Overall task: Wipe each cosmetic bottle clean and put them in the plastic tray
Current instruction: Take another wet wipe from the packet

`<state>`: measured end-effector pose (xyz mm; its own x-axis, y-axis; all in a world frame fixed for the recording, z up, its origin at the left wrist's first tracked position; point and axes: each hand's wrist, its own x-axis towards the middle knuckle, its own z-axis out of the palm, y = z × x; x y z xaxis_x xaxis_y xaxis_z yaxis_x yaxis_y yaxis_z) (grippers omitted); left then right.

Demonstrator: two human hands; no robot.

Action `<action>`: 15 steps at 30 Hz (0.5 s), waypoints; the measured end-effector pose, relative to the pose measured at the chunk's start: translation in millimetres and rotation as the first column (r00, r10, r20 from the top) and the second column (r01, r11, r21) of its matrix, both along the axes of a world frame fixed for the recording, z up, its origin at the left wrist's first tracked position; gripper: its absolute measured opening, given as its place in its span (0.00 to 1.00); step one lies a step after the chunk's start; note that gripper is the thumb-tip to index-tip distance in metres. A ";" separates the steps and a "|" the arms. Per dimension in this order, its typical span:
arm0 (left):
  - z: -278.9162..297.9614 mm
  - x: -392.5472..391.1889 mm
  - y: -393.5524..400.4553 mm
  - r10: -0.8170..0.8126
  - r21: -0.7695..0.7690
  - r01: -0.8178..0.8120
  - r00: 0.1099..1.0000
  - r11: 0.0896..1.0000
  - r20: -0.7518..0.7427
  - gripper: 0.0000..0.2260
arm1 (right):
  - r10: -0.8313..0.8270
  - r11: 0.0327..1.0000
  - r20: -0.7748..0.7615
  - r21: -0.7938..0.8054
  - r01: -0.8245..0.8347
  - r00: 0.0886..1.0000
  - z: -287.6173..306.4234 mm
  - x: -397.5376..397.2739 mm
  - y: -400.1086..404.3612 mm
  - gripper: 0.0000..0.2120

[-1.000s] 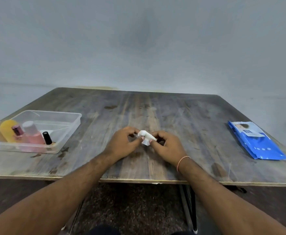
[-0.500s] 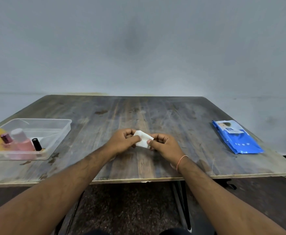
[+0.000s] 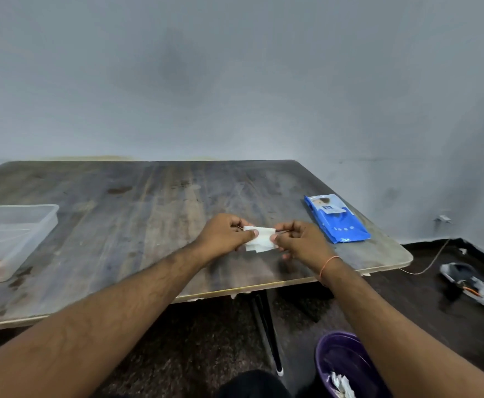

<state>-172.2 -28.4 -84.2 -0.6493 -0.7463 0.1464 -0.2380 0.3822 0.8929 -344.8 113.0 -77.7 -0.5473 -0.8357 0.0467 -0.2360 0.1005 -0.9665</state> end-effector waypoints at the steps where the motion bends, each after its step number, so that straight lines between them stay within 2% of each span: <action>1: 0.1 -9.2 4.3 -0.008 -0.021 0.008 1.000 1.000 0.026 0.04 | -0.023 1.000 -0.016 0.013 0.023 1.000 1.9 -7.7 6.9 0.11; 8: 2.9 -74.0 34.1 -0.101 -0.185 0.143 0.971 0.972 0.216 0.08 | -0.174 0.976 -0.206 0.096 0.197 0.963 5.6 -60.9 50.1 0.05; 15: -2.7 -119.4 59.0 -0.120 -0.187 0.180 0.948 0.966 0.294 0.06 | -0.256 0.919 -0.399 0.183 0.350 0.881 2.4 -90.0 75.0 0.02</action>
<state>-291.6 30.6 -86.8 -0.7885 -0.6090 0.0859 -0.3899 0.6031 0.6959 -434.8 188.0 -75.2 -0.7595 -0.6416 0.1075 -0.4815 0.4433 -0.7561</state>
